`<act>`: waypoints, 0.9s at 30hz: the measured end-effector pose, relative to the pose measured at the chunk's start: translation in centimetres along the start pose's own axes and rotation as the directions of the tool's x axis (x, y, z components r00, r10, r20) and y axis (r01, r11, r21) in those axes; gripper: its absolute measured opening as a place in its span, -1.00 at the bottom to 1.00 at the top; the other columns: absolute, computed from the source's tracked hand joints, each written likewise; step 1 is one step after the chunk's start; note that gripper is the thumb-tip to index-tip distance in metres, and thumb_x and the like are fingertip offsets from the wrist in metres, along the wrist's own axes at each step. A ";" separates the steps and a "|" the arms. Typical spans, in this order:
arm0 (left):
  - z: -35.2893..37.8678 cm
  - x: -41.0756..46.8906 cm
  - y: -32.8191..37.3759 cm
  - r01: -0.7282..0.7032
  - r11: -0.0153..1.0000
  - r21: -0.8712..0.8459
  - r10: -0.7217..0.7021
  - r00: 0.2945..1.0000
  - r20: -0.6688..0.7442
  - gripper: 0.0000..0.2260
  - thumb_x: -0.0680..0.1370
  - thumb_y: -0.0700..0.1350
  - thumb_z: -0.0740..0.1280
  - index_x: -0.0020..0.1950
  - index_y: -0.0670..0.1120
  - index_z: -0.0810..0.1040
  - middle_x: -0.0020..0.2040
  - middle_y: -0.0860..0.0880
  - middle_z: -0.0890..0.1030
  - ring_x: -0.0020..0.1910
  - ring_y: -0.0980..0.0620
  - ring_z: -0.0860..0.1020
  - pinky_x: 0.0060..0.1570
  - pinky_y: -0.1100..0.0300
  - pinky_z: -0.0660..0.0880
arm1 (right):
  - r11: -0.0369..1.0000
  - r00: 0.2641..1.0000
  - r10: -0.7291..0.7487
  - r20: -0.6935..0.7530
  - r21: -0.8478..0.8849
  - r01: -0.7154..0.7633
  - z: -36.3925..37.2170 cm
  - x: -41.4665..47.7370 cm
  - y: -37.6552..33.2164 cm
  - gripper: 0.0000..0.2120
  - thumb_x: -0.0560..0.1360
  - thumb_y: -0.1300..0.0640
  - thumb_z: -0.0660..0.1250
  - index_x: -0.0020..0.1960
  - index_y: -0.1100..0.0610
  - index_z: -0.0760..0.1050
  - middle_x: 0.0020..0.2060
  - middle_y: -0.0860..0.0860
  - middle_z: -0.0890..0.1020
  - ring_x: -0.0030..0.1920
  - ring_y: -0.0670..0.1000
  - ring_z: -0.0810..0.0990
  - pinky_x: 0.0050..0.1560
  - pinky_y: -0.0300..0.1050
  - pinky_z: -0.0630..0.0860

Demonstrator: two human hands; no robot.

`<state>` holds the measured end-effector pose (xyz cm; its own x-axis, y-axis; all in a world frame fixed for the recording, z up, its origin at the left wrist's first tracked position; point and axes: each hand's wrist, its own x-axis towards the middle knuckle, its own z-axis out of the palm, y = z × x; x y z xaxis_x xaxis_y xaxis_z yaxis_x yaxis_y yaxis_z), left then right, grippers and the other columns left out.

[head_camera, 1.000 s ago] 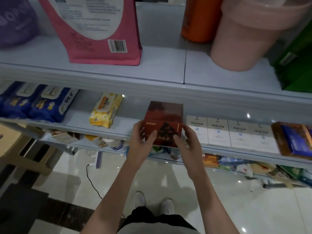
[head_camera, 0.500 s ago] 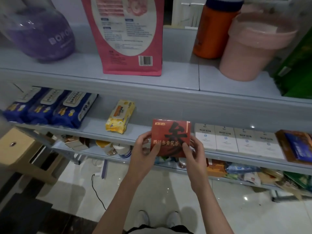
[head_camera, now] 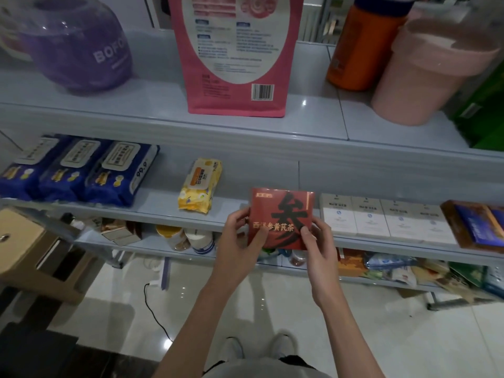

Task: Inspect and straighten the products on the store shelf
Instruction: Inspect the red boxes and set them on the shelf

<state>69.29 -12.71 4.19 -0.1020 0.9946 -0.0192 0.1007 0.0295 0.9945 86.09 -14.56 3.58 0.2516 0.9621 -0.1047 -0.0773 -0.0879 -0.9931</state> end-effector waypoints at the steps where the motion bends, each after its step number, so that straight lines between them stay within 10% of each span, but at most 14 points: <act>1: -0.2 0.1 -0.1 0.030 0.999 -0.032 -0.030 1.000 0.000 -0.54 0.55 -0.08 0.47 0.41 -0.06 0.43 0.26 0.09 0.56 0.20 0.25 0.56 0.04 0.37 0.56 | 1.000 1.000 -0.020 0.014 -0.010 0.020 0.2 -0.1 -0.1 -0.74 0.68 0.10 0.28 0.32 -0.16 0.48 0.26 -0.09 0.61 0.28 -0.07 0.58 0.15 -0.15 0.63; 5: -1.0 0.8 -0.4 0.092 0.990 -0.111 -0.092 0.996 0.007 -0.50 0.54 0.03 0.48 0.42 -0.06 0.42 0.24 0.02 0.62 0.19 0.17 0.61 0.14 0.16 0.62 | 0.984 0.994 -0.092 0.054 -0.149 0.099 1.0 -0.4 -0.5 -0.61 0.55 -0.09 0.40 0.37 -0.24 0.48 0.35 -0.32 0.48 0.41 -0.16 0.44 0.37 0.26 0.50; 14: -2.4 1.5 -0.4 0.135 0.979 -0.156 -0.143 0.989 -0.043 -0.75 0.60 -0.08 0.40 0.27 0.08 0.52 0.10 0.15 0.68 0.08 0.25 0.64 0.10 0.25 0.55 | 0.928 0.948 -0.177 0.264 -0.277 0.251 1.7 -0.6 -2.0 -0.38 0.46 0.00 0.52 0.48 -0.11 0.43 0.51 -0.17 0.35 0.49 -0.30 0.30 0.35 -0.46 0.35; 20: -2.4 1.7 0.1 0.148 0.974 -0.173 -0.160 0.985 -0.061 -0.69 0.58 -0.04 0.43 0.27 0.03 0.42 0.15 0.03 0.63 0.13 0.10 0.64 0.04 0.23 0.59 | 0.947 0.963 -0.143 0.226 -0.250 0.199 1.6 -0.4 -1.7 -0.41 0.47 0.08 0.54 0.42 -0.10 0.39 0.28 -0.36 0.52 0.32 -0.23 0.51 0.28 -0.33 0.48; 24: -2.4 1.4 0.3 0.100 0.983 -0.156 -0.097 0.995 0.022 -0.62 0.53 0.10 0.44 0.28 0.02 0.48 0.24 0.00 0.62 0.24 0.05 0.59 0.14 0.17 0.58 | 0.976 0.986 -0.096 0.137 -0.183 0.120 1.2 -0.1 -1.2 -0.54 0.53 -0.12 0.43 0.40 -0.23 0.41 0.30 -0.21 0.58 0.32 -0.06 0.58 0.22 0.14 0.62; 27: -2.2 1.1 0.4 0.084 0.982 -0.168 -0.072 0.994 0.078 -0.52 0.53 0.05 0.46 0.42 0.03 0.45 0.33 0.03 0.56 0.33 0.05 0.54 0.22 -0.04 0.60 | 0.994 0.995 -0.027 0.092 -0.106 0.037 1.2 0.1 -1.1 -0.61 0.60 -0.14 0.31 0.41 -0.29 0.42 0.30 -0.13 0.61 0.27 -0.15 0.61 0.17 -0.02 0.66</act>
<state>67.06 -11.79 4.84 -0.0318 0.9946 -0.0985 -0.0754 0.0959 0.9925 85.00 -14.06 4.69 0.1635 0.9839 -0.0726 0.0345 -0.0792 -0.9963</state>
